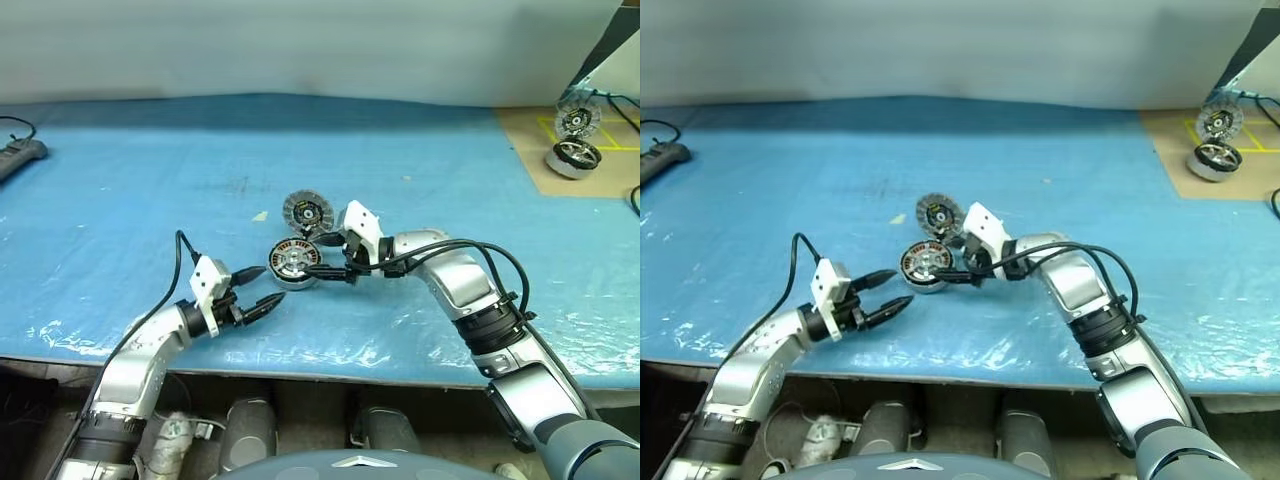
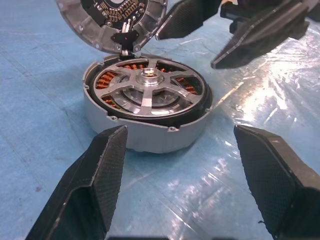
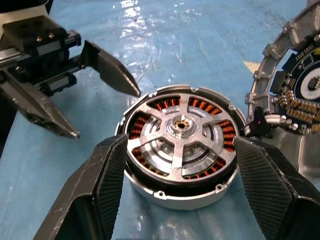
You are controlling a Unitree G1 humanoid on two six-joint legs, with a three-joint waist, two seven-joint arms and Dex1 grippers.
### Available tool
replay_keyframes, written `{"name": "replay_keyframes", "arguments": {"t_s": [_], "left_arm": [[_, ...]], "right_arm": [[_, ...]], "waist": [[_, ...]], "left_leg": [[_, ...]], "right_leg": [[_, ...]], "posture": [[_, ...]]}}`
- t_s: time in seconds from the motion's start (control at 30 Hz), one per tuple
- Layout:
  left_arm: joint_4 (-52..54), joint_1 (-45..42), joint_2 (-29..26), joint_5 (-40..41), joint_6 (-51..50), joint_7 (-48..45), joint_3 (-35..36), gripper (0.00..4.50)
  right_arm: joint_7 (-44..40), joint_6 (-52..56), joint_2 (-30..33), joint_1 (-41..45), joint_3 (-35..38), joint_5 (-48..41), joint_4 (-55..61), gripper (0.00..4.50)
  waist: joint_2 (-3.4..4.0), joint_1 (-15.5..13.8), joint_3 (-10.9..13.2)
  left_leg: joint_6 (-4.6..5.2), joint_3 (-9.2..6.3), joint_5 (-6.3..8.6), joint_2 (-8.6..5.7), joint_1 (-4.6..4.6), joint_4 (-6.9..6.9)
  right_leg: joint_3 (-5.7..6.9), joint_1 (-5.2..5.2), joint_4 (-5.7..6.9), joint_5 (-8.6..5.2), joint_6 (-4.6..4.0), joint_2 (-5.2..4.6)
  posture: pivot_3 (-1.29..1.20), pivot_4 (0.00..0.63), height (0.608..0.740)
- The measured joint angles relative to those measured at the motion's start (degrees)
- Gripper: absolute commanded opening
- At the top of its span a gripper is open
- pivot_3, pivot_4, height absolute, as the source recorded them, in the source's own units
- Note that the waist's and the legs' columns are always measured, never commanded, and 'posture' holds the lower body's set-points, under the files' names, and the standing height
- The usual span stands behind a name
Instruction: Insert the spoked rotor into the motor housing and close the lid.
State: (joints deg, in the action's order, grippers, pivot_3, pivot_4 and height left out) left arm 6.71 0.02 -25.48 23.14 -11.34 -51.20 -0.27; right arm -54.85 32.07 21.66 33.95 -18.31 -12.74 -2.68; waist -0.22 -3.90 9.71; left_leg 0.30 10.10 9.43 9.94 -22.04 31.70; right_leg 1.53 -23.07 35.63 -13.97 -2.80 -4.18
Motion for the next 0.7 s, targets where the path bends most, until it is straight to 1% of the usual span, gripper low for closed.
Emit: {"name": "replay_keyframes", "arguments": {"t_s": [0.13, 0.23, 0.27, 0.33, 0.4, 0.5, 0.53, 0.7], "left_arm": [[2.98, -2.50, -3.25, 2.97, -4.85, 0.43, 2.49, 3.66], [3.12, -5.98, -5.30, 4.98, -8.03, 0.67, 4.85, 3.66], [3.13, -6.85, -5.63, 5.15, -8.74, 0.81, 5.20, 3.66], [3.12, -7.18, -5.45, 5.14, -9.30, 1.31, 5.16, 3.66], [3.11, -7.15, -4.38, 4.70, -9.25, 2.02, 4.46, 3.66], [2.81, -6.83, -2.85, 3.47, -8.62, 2.84, 2.79, 3.66], [2.44, -6.78, -2.45, 3.07, -8.40, 2.97, 2.42, 3.66], [0.88, -8.14, -0.48, 1.38, -7.96, 3.96, 0.28, 3.66]], "right_arm": [[0.21, 1.48, -2.27, 0.22, 1.89, -2.71, 0.39, 3.63], [0.28, 2.26, -3.12, 1.15, 3.30, -4.06, 0.46, 3.03], [0.40, 2.08, -3.26, 1.41, 3.51, -4.05, 0.46, 2.72], [1.04, 0.74, -3.53, 1.58, 3.24, -3.01, 0.31, 1.96], [1.60, -1.09, -3.86, 1.64, 2.07, -1.28, -1.53, 1.28], [2.49, -2.41, -4.99, 1.31, 0.45, 0.52, -4.07, 0.13], [2.55, -2.67, -5.16, 1.28, 0.03, 0.79, -4.29, 0.01], [2.51, -3.07, -4.96, 1.16, -1.97, 3.22, -5.43, 0.01]], "waist": [[0.00, -0.03, 0.00], [0.00, 0.01, 0.00], [0.00, 0.01, 0.00], [0.00, 0.01, 0.00], [0.00, 0.06, 0.00], [0.00, 0.11, 0.00], [0.00, 0.11, 0.00], [-0.01, -0.05, 0.01]], "left_leg": [[0.00, 0.00, 0.00, -0.02, 0.04, 0.06], [-0.01, 0.00, -0.01, -0.04, 0.03, 0.08], [-0.02, 0.00, -0.02, -0.04, 0.02, 0.08], [-0.09, 0.00, -0.05, -0.04, -0.01, 0.06], [-0.10, 0.00, -0.06, -0.03, -0.02, 0.05], [-0.09, 0.00, -0.05, -0.02, -0.04, 0.04], [-0.08, 0.00, -0.05, -0.02, -0.04, 0.04], [-0.08, -0.01, -0.05, -0.03, -0.04, 0.08]], "right_leg": [[-0.01, 0.03, 0.04, 0.00, 0.00, 0.00], [-0.02, 0.04, 0.04, 0.00, 0.00, 0.00], [-0.02, 0.03, 0.03, 0.00, 0.00, 0.00], [-0.02, 0.01, 0.00, 0.00, 0.00, 0.00], [-0.01, 0.00, -0.02, 0.00, -0.01, 0.00], [-0.01, -0.03, 0.00, 0.00, 0.00, 0.00], [-0.01, -0.03, 0.00, 0.00, 0.00, 0.00], [-0.01, 0.01, 0.02, 0.00, 0.00, 0.00]], "posture": [[0.00, 0.150, 0.740], [0.00, 0.150, 0.740], [0.00, 0.150, 0.740], [0.00, 0.150, 0.740], [0.00, 0.150, 0.740], [0.00, 0.150, 0.740], [0.00, 0.150, 0.740], [0.00, 0.150, 0.740]]}}
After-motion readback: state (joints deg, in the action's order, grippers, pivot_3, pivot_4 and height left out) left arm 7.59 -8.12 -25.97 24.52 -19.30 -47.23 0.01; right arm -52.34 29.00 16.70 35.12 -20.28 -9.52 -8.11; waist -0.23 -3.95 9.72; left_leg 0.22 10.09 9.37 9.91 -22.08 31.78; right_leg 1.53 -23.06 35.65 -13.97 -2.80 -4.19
